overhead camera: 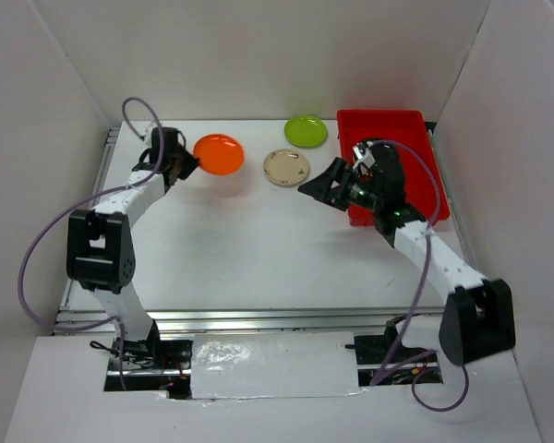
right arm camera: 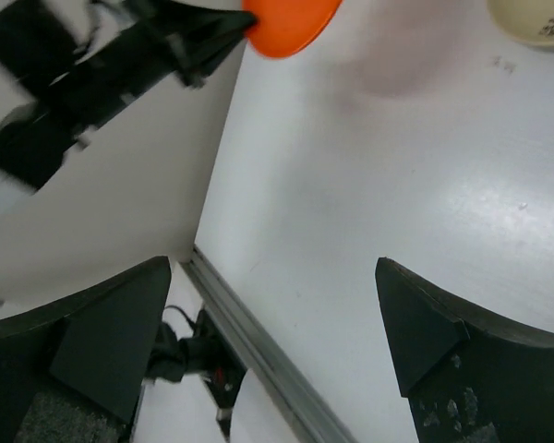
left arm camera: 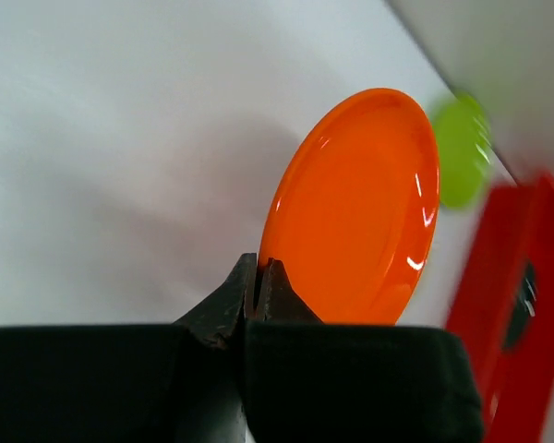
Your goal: Place the plates into the plastic bin on the countertop
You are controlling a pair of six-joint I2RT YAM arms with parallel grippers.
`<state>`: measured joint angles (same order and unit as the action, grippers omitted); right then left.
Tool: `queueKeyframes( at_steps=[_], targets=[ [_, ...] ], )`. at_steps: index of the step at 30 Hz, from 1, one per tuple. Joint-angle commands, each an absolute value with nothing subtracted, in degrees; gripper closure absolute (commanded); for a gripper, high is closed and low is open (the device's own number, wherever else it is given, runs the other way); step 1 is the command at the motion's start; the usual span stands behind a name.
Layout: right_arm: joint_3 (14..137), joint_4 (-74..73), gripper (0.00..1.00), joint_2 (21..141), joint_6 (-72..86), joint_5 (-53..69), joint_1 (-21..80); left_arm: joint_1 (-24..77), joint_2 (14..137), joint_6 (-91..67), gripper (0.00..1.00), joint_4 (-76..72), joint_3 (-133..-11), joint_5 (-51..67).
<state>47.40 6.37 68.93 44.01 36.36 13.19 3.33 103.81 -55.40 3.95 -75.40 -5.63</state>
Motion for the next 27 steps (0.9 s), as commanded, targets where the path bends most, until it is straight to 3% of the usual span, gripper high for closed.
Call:
queueKeyframes(
  at_steps=[1, 8, 12, 15, 20, 21, 23, 24, 25, 26, 27],
  targets=[
    [54.5, 16.3, 0.0, 76.4, 43.9, 31.1, 15.0, 10.4, 96.5, -49.4, 1.0, 10.4, -76.3, -0.5],
    [64.1, 16.5, 0.01, 90.9, 42.3, 31.8, 14.6, 17.1, 88.9, -48.8, 1.0, 8.6, -72.2, 8.1],
    [62.9, 21.0, 0.13, 94.2, 44.4, 35.4, 15.0, 19.6, 85.1, -48.1, 1.0, 8.7, -71.5, 8.8],
    [61.4, 24.1, 0.4, 95.8, 45.5, 36.5, 15.9, 20.4, 84.1, -47.6, 1.0, 8.7, -71.6, 10.6],
    [58.6, 28.1, 0.62, 94.8, 47.8, 38.9, 16.1, 19.7, 84.5, -47.7, 1.0, 9.1, -72.4, 10.5],
    [58.5, 27.3, 0.83, 94.5, 47.7, 38.8, 15.9, 19.3, 85.2, -47.8, 1.0, 9.2, -73.1, 10.7],
    [59.3, 25.1, 1.0, 93.6, 46.4, 37.5, 16.0, 18.4, 86.0, -48.1, 1.0, 9.0, -73.8, 11.6],
    [60.0, 21.6, 1.0, 93.2, 46.0, 36.0, 15.2, 18.2, 86.7, -48.3, 0.55, 9.7, -75.0, 10.8],
    [60.0, 19.7, 1.0, 91.2, 45.4, 33.4, 14.3, 18.3, 86.7, -48.8, 0.01, 10.7, -75.4, 8.5],
    [59.9, 17.1, 1.0, 90.3, 46.0, 29.7, 13.5, 18.5, 86.5, -49.0, 0.01, 11.5, -75.5, 3.7],
    [60.6, 9.0, 1.0, 89.3, 48.8, 18.4, 10.5, 18.9, 86.2, -49.5, 0.01, 11.8, -75.1, 0.9]
  ],
)
